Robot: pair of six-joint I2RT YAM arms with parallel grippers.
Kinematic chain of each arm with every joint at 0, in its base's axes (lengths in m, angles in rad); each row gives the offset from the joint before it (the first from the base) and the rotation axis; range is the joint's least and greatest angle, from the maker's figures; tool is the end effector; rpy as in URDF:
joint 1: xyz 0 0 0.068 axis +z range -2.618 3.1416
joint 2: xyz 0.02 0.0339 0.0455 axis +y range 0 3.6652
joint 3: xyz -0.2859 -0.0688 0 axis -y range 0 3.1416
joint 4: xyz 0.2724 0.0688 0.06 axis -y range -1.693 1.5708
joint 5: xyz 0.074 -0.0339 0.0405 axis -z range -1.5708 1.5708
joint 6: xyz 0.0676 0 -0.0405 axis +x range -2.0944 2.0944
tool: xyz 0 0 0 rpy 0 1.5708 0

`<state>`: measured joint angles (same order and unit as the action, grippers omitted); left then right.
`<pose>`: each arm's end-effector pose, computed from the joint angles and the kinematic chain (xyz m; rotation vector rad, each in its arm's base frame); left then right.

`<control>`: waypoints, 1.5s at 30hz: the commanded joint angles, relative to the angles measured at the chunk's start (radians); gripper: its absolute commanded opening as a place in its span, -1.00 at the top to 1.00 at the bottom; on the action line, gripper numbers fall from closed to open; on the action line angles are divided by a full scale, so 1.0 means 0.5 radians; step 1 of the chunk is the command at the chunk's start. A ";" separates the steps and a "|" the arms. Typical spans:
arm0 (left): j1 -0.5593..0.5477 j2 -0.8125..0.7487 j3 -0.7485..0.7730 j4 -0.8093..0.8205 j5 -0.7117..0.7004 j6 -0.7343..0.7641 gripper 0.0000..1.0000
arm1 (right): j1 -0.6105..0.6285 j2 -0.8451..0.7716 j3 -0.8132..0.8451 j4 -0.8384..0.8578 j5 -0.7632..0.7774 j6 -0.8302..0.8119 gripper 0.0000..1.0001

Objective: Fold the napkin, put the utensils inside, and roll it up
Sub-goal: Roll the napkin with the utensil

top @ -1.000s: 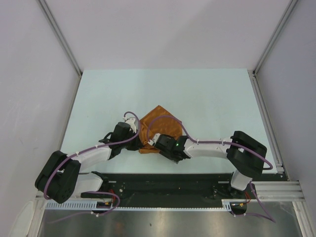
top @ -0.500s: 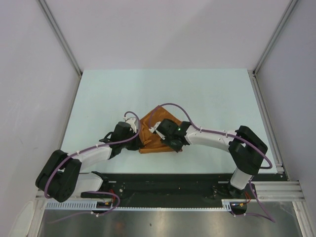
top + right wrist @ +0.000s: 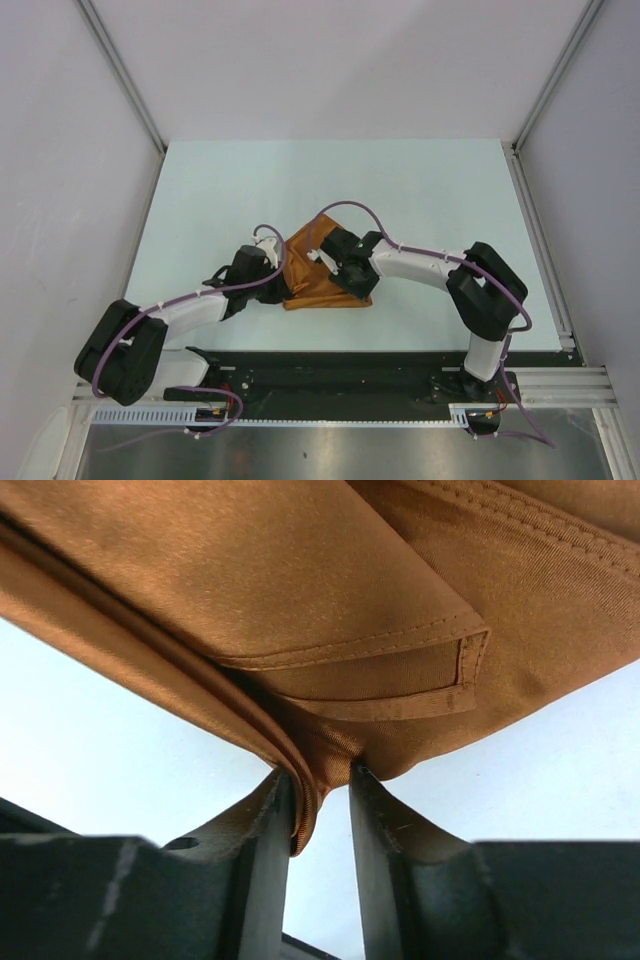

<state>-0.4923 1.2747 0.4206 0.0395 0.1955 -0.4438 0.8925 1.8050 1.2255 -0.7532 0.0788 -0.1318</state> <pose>0.2203 -0.1331 0.1189 0.1562 2.4682 -0.6591 0.2429 0.2929 0.1552 -1.4051 2.5271 0.0226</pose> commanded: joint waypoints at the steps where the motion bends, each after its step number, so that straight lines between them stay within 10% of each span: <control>1: -0.009 0.034 0.042 -0.021 0.045 0.013 0.84 | -0.058 -0.008 0.083 -0.089 0.103 0.009 0.25; 14: -0.009 0.018 0.067 -0.036 0.048 0.007 0.84 | -0.055 -0.419 0.105 0.315 -0.221 -0.104 -0.57; 24: -0.006 0.028 0.095 -0.064 0.026 0.010 0.84 | 0.074 -0.229 -0.018 0.754 -0.715 -0.279 -0.58; 45: -0.006 0.025 0.095 -0.061 0.017 0.007 0.84 | 0.157 0.068 -0.055 0.853 -0.648 -0.375 -0.48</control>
<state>-0.4919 1.2850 0.4381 0.0166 0.1967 -0.4557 0.9775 1.8061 1.1851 -0.3317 -0.2253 -0.3199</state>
